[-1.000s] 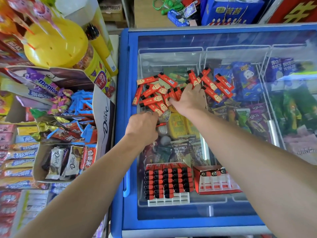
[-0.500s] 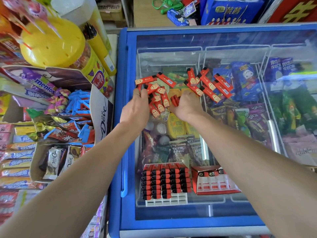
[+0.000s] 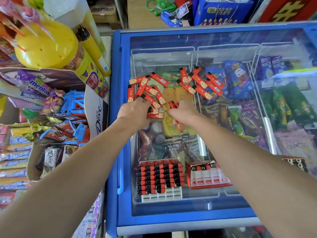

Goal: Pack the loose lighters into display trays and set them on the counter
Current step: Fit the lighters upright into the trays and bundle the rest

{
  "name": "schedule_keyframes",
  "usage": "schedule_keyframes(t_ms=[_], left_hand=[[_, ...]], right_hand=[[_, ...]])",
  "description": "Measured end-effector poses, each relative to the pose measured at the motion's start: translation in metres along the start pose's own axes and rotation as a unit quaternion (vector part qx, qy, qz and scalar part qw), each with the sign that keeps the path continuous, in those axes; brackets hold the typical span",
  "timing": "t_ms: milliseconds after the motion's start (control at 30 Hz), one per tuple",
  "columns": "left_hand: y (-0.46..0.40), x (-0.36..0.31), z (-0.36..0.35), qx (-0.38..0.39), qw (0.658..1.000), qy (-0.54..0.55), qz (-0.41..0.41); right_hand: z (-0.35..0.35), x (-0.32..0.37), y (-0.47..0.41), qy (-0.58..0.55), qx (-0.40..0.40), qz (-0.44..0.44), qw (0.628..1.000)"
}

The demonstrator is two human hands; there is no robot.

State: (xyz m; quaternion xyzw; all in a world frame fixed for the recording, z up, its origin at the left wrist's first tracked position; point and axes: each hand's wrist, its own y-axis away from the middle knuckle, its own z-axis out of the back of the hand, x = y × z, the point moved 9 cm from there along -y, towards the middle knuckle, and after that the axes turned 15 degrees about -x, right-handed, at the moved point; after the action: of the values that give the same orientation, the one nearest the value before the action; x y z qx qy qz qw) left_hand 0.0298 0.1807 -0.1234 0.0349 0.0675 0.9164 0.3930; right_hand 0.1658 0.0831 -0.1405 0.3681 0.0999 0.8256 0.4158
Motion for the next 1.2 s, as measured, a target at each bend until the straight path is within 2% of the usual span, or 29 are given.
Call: schedule_keyframes(t_ms=[167,300,433,567,700,800,967,1100,1200], left_hand=[[0.017,-0.006,-0.005,0.025,1.0,0.018,0.0],[0.036,-0.011,-0.011,0.037,0.999,0.016,0.004],[0.06,-0.013,-0.014,0.037,0.994,0.096,0.033],[0.079,-0.002,-0.004,0.018,0.977,0.181,0.109],[0.1,-0.003,0.027,-0.021,0.939,0.302,0.164],[0.126,-0.015,0.048,-0.032,0.886,0.418,0.199],[0.174,-0.057,0.059,0.01,0.807,0.542,0.235],[0.199,-0.075,0.06,0.011,0.79,0.562,0.245],[0.212,-0.084,0.065,0.004,0.778,0.574,0.255]], right_hand=[[-0.003,-0.007,0.012,-0.138,0.049,-0.051,0.988],[-0.001,-0.007,0.026,-0.252,0.053,-0.079,0.963],[0.003,-0.009,0.047,-0.352,0.058,-0.107,0.928],[0.009,-0.011,0.073,-0.413,0.068,-0.115,0.901],[0.013,-0.01,0.108,-0.432,0.076,-0.108,0.892],[0.011,-0.013,0.136,-0.447,0.084,-0.114,0.883],[0.007,-0.02,0.183,-0.476,0.118,-0.1,0.866],[0.004,-0.027,0.209,-0.479,0.127,-0.055,0.867],[0.009,-0.034,0.22,-0.469,0.101,-0.037,0.877]])
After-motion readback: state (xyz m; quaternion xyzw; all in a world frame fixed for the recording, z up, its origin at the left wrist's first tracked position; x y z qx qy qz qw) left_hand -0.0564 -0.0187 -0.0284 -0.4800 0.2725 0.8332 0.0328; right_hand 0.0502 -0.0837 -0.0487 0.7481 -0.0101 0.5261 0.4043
